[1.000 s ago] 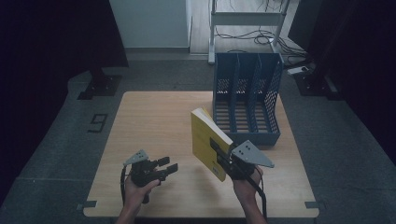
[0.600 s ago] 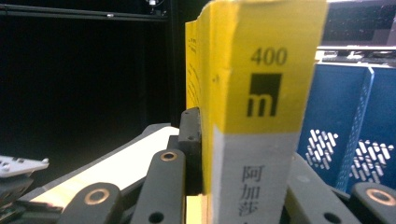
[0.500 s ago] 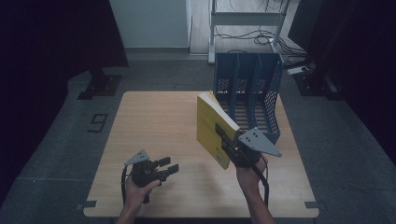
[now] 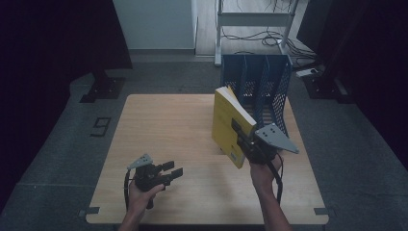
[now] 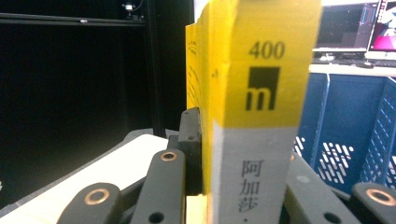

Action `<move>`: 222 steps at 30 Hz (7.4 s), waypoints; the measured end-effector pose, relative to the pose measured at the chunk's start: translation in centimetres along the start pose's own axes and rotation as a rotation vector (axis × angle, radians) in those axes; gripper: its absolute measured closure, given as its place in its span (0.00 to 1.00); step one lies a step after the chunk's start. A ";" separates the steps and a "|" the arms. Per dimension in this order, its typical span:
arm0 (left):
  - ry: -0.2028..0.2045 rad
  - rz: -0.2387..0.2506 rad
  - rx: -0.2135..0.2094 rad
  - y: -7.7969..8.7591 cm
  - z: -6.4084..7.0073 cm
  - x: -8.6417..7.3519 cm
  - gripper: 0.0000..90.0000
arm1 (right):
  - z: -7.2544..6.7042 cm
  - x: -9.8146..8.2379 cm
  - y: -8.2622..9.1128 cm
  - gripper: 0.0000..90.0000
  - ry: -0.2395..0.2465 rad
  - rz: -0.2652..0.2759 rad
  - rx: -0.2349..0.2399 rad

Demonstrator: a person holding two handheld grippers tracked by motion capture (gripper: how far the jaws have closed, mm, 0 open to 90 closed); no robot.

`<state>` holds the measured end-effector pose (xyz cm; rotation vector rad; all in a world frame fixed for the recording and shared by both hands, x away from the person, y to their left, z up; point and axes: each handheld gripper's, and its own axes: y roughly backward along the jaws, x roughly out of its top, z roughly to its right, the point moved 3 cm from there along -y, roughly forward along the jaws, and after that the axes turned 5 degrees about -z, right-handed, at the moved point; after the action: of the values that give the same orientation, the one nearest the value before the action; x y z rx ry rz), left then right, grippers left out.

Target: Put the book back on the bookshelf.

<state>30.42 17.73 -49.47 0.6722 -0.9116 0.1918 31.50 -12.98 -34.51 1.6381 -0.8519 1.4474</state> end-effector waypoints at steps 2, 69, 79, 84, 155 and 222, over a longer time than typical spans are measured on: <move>0.002 0.001 0.001 0.1 -0.1 0.0 0.44 | 0.2 0.0 -0.1 0.83 -0.002 -0.004 -0.001; 0.032 -0.023 0.025 0.0 -1.1 -0.4 0.44 | 4.5 -0.1 -5.6 0.83 -0.064 -0.026 -0.189; 0.027 -0.036 0.023 -0.1 -1.1 -0.5 0.44 | 5.3 -0.4 -6.6 0.83 -0.064 -0.042 -0.205; 0.026 -0.040 0.018 -0.2 -1.0 -0.5 0.44 | 5.4 -0.4 -6.8 0.83 -0.064 -0.045 -0.209; 0.032 -0.038 0.012 0.1 -1.4 -0.5 0.44 | 7.7 0.2 -15.2 0.83 -0.033 -0.093 -0.302; 0.042 -0.084 0.011 -0.9 -1.8 -1.2 0.43 | 9.1 -5.9 -21.0 0.83 -0.067 -0.159 -0.348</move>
<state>31.31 18.29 -51.57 0.7130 -0.8411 0.1360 53.36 -10.99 -43.37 1.4589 -0.9302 1.0725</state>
